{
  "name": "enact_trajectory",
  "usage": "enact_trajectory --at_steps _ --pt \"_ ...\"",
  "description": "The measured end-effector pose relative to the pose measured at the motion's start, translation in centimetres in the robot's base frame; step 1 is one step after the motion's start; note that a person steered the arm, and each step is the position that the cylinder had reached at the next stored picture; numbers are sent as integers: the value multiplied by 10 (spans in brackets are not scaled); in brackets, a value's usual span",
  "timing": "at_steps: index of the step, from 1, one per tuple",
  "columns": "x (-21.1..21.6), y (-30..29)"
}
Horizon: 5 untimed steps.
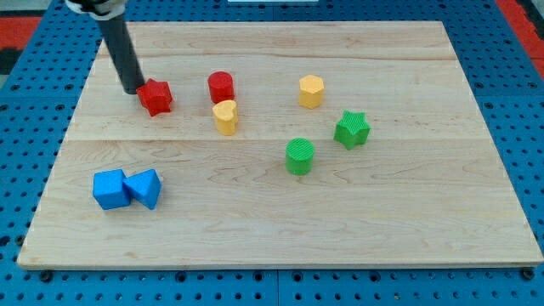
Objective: Place the blue cube to the bottom of red star
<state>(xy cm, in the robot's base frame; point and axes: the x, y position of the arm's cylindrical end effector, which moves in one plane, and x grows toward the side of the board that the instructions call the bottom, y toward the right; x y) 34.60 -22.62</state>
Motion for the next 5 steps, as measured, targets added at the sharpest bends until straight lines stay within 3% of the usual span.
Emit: enact_trajectory --at_steps 1,2,3,4,5 --pt "54 -69" --pt "73 -79" --pt "116 -76" --pt "186 -57" --pt "208 -28"
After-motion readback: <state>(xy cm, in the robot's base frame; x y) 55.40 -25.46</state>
